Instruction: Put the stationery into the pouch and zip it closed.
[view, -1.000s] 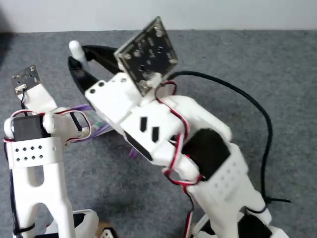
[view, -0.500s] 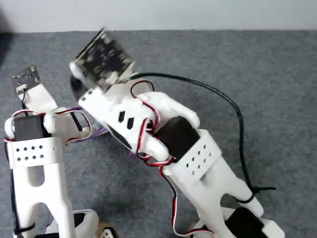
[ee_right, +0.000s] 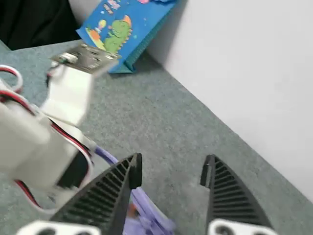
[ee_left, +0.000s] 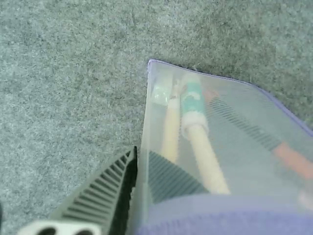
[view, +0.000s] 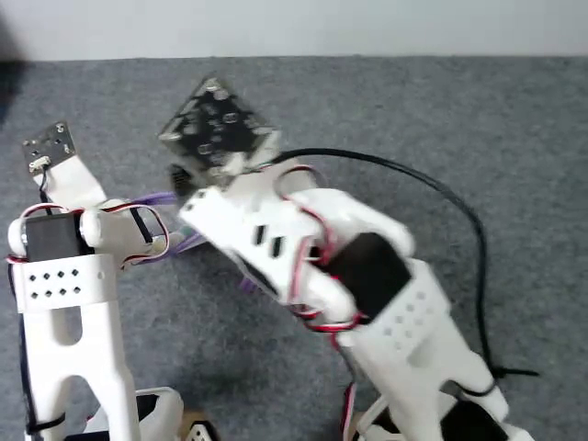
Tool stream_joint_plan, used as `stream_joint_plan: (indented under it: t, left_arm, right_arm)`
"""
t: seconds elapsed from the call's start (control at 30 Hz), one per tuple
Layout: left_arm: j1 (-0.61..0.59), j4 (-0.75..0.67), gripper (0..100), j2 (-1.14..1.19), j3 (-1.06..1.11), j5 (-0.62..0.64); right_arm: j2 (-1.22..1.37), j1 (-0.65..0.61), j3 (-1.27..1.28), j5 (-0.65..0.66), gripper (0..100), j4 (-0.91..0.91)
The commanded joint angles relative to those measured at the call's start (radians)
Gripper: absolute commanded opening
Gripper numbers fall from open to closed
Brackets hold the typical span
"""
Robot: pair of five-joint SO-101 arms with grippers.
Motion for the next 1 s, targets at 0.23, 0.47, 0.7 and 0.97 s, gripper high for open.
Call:
stream_joint_plan:
  t: [0.23,0.47,0.7,0.97]
  left_arm:
    - [0.008,0.017,1,0.017,0.022,0.009]
    - [0.008,0.06,1,-0.133,-0.116,0.012]
    - [0.009,0.071,1,-0.08,-0.035,0.054]
    - [0.183,0.064,1,-0.356,-0.262,0.06]
  right_arm:
    - [-0.056,0.128,0.002,-0.117,15.8,0.355]
    - [-0.067,0.13,0.117,-0.126,15.8,0.366]
    - [-0.067,0.124,0.147,-0.133,15.8,0.36]
    - [-0.07,0.13,0.146,-0.133,15.8,0.371]
